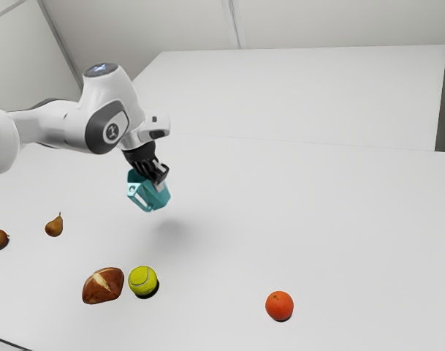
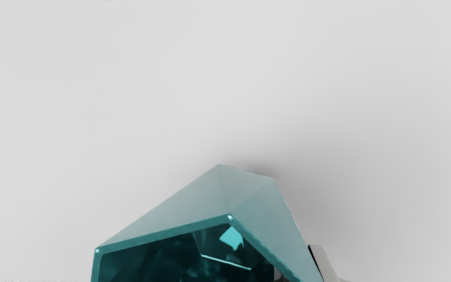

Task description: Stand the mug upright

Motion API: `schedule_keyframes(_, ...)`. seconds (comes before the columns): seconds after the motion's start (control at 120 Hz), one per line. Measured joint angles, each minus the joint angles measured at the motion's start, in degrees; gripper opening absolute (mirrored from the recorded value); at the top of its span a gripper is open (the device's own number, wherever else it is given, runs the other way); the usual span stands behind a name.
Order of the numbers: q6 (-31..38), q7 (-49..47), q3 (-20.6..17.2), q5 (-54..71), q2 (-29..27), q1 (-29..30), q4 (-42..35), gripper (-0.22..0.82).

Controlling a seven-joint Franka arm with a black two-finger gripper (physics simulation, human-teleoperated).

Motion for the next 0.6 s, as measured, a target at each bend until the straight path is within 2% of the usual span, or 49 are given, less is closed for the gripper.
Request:
schedule_keyframes(0.308,4.57,-6.47,-0.5,1.73,0.76,1.91,-2.65,-0.17)
schedule_keyframes(0.6,5.79,-10.2,-0.45,1.89,3.18,1.8,-2.51,-0.17)
